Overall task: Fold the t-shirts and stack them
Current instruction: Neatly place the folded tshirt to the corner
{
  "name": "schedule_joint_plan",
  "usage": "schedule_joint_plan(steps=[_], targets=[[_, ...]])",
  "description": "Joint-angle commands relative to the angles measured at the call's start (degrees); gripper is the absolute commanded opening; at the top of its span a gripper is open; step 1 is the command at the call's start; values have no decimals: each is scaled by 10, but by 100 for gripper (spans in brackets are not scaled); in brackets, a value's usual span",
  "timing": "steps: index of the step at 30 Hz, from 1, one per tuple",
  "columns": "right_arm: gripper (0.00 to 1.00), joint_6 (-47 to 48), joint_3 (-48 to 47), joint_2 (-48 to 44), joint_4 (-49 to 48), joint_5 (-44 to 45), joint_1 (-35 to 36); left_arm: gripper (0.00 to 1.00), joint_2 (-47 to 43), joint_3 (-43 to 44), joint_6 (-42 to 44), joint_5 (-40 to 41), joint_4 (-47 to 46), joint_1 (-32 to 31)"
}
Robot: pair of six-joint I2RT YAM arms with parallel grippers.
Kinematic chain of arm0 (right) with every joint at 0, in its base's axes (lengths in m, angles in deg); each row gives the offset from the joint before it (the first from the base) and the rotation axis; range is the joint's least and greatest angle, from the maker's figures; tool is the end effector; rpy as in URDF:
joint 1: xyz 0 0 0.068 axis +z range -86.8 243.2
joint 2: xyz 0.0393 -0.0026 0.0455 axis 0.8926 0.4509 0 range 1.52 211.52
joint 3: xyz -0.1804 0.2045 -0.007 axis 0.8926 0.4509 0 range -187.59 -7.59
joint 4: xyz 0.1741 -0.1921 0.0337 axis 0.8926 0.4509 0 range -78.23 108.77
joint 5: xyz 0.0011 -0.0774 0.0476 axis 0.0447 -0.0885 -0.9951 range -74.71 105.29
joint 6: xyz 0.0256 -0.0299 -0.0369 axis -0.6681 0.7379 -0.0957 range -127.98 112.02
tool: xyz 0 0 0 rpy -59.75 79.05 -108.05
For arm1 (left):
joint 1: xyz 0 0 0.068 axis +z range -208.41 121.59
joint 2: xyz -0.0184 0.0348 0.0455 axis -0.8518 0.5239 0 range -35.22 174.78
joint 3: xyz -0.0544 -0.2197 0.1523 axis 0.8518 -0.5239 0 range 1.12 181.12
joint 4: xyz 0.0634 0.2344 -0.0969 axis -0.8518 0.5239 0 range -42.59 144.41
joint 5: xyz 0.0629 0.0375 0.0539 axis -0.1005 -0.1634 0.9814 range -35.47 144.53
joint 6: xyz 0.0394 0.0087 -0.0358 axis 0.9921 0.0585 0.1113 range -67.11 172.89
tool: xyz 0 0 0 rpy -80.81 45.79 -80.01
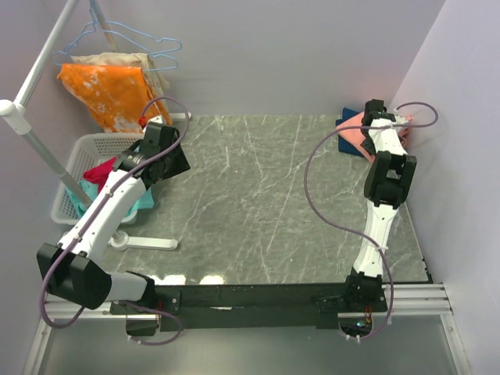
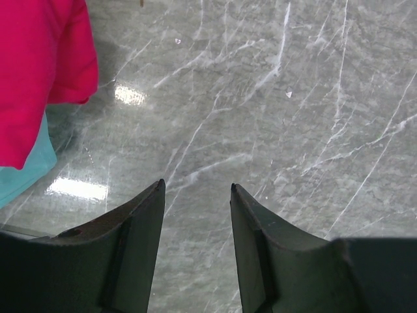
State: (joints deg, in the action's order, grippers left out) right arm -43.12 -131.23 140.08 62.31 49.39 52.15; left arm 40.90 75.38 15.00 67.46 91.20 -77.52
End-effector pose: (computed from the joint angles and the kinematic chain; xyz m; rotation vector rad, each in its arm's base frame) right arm 0.4997 -0.1180 0.1889 1.1486 2.2634 -0.6449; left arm 0.2667 -0.0840 0.3439 -0.4904 2.3013 -0.2229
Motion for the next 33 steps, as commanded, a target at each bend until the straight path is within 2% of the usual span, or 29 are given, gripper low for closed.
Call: schedule_joint_plan(steps=[1, 8, 12, 17, 21, 25, 29, 33], targets=[[69, 0, 32, -132, -32, 66, 34, 51, -26, -15, 12, -8, -27, -2], [70, 27, 30, -167, -46, 52, 72, 52, -31, -21, 18, -21, -39, -1], [70, 15, 13, -165, -31, 12, 74, 54, -14, -10, 24, -37, -49, -2], [69, -1, 41, -195, -36, -49, 74, 56, 30, 22, 28, -77, -76, -2], [65, -27, 85, -239, -32, -75, 74, 57, 126, 66, 35, -145, -121, -2], [65, -35, 115, -264, -33, -100, 77, 59, 235, 134, 35, -249, -167, -7], [64, -35, 139, -279, -41, -125, 77, 59, 352, 239, 19, -332, -221, -22], [63, -27, 124, -269, -51, -139, 76, 61, 483, 344, -9, -367, -274, -44]])
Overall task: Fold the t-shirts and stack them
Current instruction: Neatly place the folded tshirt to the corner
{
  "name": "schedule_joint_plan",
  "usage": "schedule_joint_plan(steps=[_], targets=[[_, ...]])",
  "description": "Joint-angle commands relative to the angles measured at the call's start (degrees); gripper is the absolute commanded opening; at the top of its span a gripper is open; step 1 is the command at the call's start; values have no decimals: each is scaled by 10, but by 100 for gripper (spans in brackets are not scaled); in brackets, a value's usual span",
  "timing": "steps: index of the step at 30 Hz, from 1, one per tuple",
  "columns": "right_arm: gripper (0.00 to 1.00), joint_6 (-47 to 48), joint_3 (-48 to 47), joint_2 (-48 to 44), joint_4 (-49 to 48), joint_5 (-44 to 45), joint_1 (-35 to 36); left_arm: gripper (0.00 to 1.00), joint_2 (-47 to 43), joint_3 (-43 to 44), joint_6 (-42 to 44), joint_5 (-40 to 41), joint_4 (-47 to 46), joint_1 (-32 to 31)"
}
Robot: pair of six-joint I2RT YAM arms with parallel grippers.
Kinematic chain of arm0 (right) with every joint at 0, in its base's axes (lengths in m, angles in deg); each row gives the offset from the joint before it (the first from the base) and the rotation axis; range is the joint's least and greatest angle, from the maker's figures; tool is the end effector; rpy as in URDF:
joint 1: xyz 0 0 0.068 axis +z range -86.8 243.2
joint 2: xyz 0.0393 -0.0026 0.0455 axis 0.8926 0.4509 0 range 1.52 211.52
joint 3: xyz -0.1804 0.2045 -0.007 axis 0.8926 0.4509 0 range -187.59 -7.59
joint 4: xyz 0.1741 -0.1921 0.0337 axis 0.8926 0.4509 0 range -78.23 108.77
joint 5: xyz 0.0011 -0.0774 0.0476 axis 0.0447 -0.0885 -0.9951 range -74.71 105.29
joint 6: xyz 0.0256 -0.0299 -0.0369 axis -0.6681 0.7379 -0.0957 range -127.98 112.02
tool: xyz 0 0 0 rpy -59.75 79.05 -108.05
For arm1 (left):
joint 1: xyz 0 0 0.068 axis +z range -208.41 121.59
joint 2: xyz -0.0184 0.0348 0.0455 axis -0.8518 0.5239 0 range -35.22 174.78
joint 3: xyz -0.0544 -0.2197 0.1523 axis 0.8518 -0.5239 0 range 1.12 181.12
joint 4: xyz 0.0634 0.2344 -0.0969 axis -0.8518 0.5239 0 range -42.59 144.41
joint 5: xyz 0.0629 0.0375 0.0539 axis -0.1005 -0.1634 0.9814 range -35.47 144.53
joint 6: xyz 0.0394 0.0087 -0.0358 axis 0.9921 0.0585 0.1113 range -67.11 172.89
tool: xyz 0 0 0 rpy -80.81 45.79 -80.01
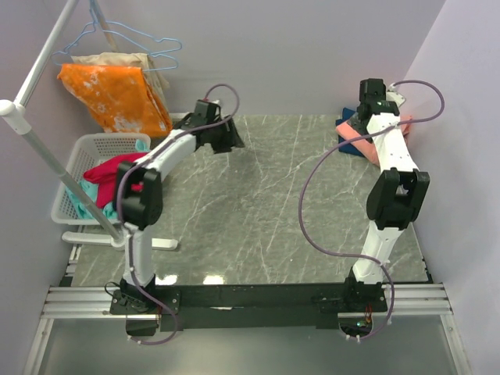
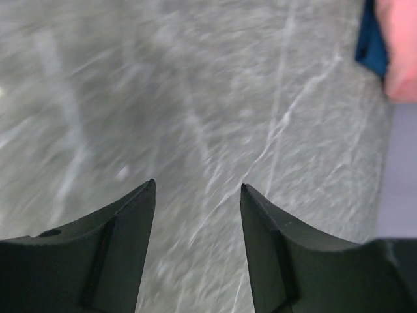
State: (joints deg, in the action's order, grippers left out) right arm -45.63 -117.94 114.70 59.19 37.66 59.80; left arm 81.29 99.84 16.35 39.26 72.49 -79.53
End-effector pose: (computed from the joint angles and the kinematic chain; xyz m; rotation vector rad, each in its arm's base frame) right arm 0.4383 -0.0397 0.3217 0.9872 2.1551 -0.1953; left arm 0.4340 -0.1777 0.2581 -0.1848 2.4228 -0.7949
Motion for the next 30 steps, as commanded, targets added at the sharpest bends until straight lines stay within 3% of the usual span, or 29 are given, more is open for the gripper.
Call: schedule_joint_plan(steps=[1, 5, 7, 12, 17, 22, 24, 30], targets=[[62, 6, -12, -11, -22, -36, 1, 61, 102, 124, -27, -88, -93, -33], [61, 13, -4, -1, -38, -64, 2, 61, 223, 271, -62, -121, -128, -50], [61, 26, -5, 12, -55, -82, 1, 62, 239, 281, -77, -145, -165, -53], [59, 76, -75, 89, -68, -63, 21, 64, 230, 230, -96, -174, -242, -51], [61, 167, -144, 143, -106, 13, 56, 64, 211, 215, -65, -239, -198, -39], [62, 297, -157, 195, -175, 104, 88, 64, 131, 84, -44, -241, -213, -23], [63, 326, -156, 214, -204, 126, 94, 64, 107, 68, -29, -231, -201, -20], [75, 355, -229, 261, -197, 125, 88, 64, 65, 35, -7, -213, -175, -19]])
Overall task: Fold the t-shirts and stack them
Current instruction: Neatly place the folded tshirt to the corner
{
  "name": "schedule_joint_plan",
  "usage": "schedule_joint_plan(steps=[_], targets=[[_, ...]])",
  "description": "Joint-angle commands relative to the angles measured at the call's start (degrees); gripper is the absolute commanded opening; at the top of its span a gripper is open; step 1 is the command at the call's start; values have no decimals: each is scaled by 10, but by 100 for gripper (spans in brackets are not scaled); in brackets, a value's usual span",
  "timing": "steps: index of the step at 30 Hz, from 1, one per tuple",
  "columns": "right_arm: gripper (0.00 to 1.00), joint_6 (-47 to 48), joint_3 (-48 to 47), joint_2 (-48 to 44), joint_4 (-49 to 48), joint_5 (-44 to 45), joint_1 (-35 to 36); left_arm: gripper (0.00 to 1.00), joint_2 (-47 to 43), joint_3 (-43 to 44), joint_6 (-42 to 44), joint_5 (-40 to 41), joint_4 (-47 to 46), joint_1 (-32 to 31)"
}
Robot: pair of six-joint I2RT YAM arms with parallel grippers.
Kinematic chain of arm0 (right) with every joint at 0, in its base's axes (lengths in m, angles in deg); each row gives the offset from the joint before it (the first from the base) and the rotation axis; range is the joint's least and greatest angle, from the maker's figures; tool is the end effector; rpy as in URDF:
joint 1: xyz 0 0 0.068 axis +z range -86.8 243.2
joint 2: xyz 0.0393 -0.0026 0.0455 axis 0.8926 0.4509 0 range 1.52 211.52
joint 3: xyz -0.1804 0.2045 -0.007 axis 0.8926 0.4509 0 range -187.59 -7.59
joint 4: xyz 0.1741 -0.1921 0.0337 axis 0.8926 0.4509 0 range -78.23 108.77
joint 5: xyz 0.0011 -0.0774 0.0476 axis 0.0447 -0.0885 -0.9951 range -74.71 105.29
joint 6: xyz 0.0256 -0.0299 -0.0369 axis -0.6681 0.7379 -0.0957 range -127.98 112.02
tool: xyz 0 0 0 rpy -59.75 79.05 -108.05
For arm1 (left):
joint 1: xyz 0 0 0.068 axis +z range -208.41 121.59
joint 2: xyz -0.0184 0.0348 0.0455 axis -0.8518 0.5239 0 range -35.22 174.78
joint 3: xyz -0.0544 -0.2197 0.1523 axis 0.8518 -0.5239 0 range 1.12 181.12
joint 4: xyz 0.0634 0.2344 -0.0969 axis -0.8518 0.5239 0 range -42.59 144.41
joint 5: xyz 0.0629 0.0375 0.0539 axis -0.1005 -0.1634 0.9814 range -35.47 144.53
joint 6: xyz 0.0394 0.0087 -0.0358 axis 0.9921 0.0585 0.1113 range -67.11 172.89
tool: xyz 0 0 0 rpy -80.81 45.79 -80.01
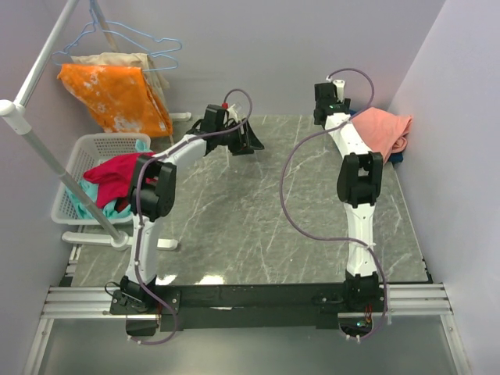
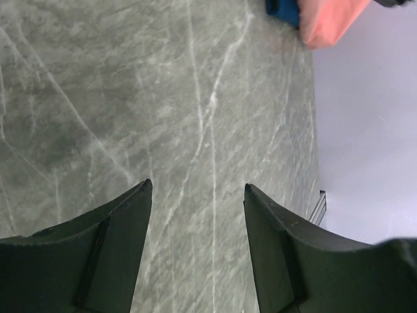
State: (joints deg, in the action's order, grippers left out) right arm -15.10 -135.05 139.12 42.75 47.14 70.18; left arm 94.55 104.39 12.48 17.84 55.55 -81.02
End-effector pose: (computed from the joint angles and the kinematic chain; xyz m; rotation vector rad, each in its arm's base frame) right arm 0.5434 0.0475 0.2388 0.2864 2.1885 -0.4979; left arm 0.4712 -0.2193 0.2023 0.0397 2.3467 -1.2875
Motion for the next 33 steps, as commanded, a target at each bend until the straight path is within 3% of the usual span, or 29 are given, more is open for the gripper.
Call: schedule_joint_plan(steps=[1, 12, 19, 28, 33], targets=[[75, 49, -65, 20, -29, 27, -15, 63, -72, -13, 34, 11, -2, -4], [76, 23, -35, 12, 29, -118, -23, 63, -88, -5, 77, 109, 59, -4], [68, 26, -68, 32, 63, -33, -19, 62, -93, -20, 92, 126, 69, 5], [69, 83, -42, 63, 13, 47, -16, 63, -103, -29, 80, 95, 60, 27], [73, 83, -92, 86, 14, 47, -21, 63, -121, -42, 81, 89, 59, 28]])
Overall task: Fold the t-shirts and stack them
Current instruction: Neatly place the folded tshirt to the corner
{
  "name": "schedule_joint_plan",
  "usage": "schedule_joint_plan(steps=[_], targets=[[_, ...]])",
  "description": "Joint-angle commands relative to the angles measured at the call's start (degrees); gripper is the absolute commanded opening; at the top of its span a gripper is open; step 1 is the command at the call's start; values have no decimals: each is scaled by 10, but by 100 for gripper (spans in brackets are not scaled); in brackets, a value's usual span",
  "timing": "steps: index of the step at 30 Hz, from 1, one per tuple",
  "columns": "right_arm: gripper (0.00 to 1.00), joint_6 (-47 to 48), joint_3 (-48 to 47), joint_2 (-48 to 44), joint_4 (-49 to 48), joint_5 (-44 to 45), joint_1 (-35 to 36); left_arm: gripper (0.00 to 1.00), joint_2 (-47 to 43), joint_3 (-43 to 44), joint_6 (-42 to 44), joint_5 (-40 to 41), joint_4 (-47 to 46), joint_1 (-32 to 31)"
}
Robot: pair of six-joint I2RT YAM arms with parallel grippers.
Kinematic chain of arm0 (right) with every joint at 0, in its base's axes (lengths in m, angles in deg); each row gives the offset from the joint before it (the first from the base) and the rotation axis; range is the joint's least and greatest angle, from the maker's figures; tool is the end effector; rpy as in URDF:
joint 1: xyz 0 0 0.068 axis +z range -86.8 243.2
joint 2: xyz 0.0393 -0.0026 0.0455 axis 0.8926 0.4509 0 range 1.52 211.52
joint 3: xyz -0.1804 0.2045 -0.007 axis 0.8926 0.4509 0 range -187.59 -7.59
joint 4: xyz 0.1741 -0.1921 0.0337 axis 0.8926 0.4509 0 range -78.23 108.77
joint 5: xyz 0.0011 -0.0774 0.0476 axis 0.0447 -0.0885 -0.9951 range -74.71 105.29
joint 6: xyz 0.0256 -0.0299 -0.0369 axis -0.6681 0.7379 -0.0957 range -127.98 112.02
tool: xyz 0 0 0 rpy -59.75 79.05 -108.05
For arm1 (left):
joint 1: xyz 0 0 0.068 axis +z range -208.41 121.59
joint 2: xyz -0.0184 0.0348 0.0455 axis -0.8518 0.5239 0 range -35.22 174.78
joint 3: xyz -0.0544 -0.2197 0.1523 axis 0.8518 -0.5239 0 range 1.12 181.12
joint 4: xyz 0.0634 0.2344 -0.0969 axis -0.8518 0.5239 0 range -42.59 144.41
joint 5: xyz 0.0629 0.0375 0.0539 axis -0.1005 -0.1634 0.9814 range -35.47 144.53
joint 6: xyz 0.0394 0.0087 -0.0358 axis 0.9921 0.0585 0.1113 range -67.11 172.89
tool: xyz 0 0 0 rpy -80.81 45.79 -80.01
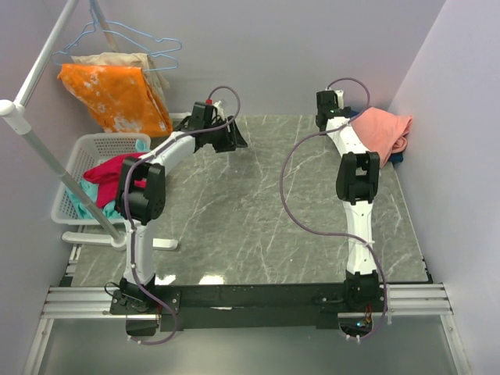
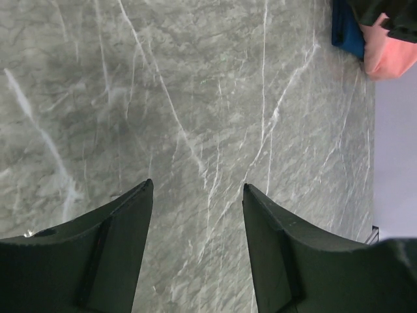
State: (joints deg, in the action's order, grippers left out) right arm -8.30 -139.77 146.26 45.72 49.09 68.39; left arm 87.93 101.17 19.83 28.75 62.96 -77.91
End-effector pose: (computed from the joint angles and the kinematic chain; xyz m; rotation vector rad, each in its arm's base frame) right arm 0.5585 0.0308 0.1959 0.1793 2.2932 -0.6494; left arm 0.4625 -0.1802 0.2272 -0.0206 2.3584 -0.9799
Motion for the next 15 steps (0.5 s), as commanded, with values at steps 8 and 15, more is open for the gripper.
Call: schedule_joint_plan(steps=[8, 15], targets=[[76, 4, -86, 33, -16, 42, -5, 63, -82, -13, 8, -48, 12, -3], [76, 25, -98, 37, -35, 62, -1, 63, -117, -28, -5, -76, 25, -3]])
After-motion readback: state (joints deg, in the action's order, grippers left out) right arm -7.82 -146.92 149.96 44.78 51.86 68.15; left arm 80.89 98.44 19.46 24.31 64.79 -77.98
